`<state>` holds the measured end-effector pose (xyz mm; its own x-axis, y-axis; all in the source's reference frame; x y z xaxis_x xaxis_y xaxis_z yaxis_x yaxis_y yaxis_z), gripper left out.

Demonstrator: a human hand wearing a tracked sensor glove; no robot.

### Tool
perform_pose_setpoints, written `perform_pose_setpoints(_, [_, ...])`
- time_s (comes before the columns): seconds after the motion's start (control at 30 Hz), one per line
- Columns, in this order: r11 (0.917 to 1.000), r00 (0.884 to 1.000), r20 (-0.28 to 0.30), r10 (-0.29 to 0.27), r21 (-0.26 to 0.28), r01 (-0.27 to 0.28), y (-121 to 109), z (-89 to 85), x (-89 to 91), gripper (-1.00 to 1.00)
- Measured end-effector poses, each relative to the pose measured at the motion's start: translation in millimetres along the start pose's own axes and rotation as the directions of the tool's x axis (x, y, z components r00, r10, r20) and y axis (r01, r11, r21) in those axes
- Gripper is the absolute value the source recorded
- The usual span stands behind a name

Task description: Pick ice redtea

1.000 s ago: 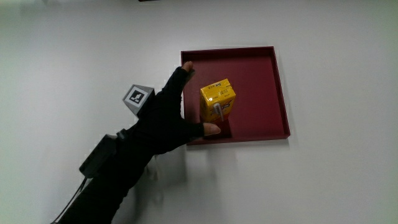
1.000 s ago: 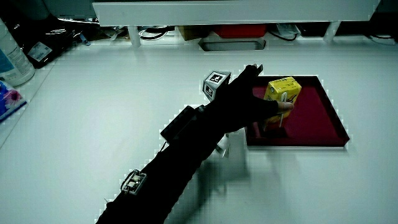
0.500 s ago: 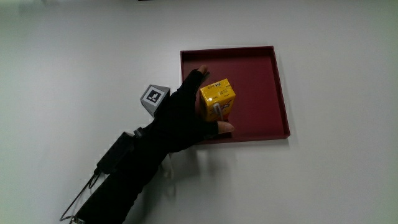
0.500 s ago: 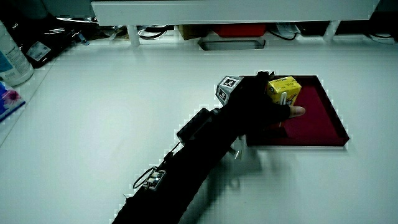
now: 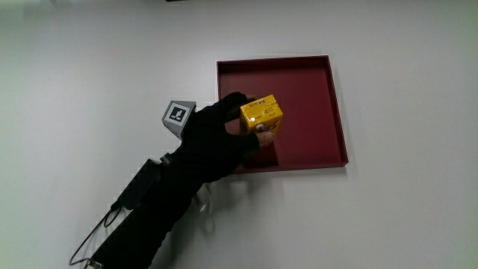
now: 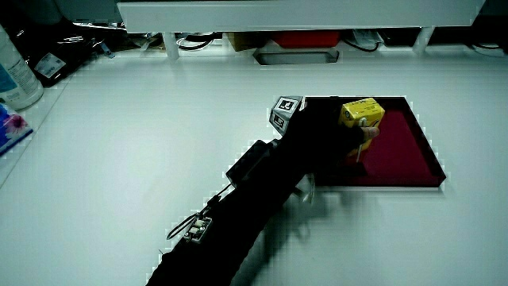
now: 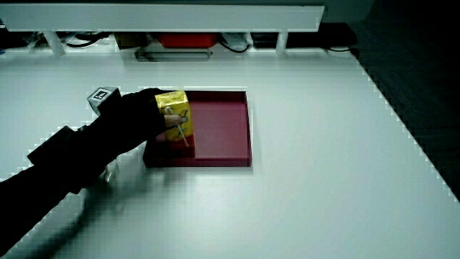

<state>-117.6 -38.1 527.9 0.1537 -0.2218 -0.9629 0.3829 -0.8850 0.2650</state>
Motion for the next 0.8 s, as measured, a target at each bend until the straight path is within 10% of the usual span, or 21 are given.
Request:
perform_pose_setpoints(0.53, [0.9990,0.999,0.027,-0.033,0.031,0.033,-3,1.5,-6.9,1.00])
perform_pose_setpoints(0.8, [0.9965,0.996,0.040,-0.080,0.025,0.079,-10,15.7,24.4,1.00])
